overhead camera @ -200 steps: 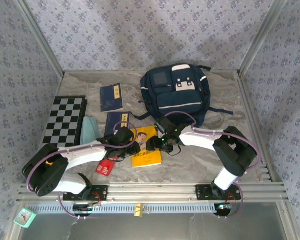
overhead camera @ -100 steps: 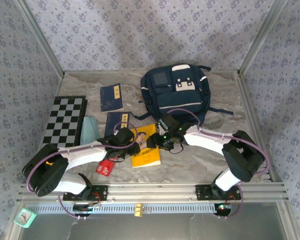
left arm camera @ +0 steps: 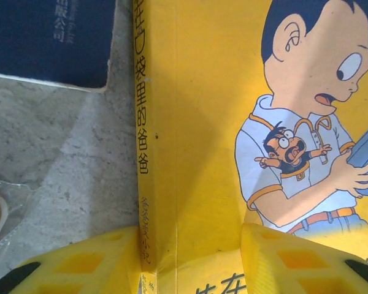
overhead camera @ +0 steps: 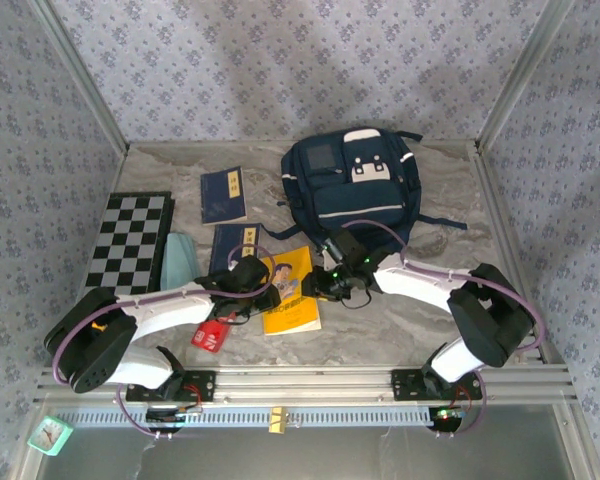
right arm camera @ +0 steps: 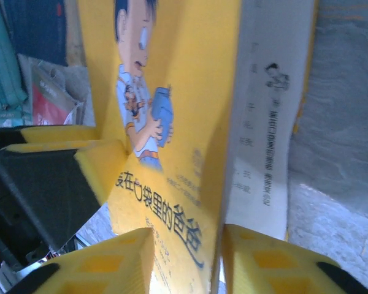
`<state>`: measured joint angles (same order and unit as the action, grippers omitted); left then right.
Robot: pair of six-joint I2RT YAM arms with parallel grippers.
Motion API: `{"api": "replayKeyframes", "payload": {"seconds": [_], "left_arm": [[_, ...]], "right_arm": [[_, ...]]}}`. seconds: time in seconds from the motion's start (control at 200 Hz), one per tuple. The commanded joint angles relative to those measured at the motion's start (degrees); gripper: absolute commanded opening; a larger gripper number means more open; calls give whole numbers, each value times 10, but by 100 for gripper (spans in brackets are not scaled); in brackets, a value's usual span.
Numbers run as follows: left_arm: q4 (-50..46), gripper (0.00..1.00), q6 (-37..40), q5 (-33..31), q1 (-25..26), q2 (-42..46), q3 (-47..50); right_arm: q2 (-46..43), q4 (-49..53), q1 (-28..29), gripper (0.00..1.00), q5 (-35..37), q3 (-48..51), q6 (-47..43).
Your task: Pack the student bag
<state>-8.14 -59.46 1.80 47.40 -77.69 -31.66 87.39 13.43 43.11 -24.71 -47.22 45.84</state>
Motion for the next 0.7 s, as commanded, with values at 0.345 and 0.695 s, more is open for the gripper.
{"api": "replayKeyframes", "payload": {"seconds": [0.345,0.695], "left_arm": [[-27,48,16,-3,11,14,-13],[-105,54,60,-6,-15,127,-54]], "right_arm": [[-42,-29,8,8,-15,-3,10],[-120,14,12,0,7,-49,-13]]}}
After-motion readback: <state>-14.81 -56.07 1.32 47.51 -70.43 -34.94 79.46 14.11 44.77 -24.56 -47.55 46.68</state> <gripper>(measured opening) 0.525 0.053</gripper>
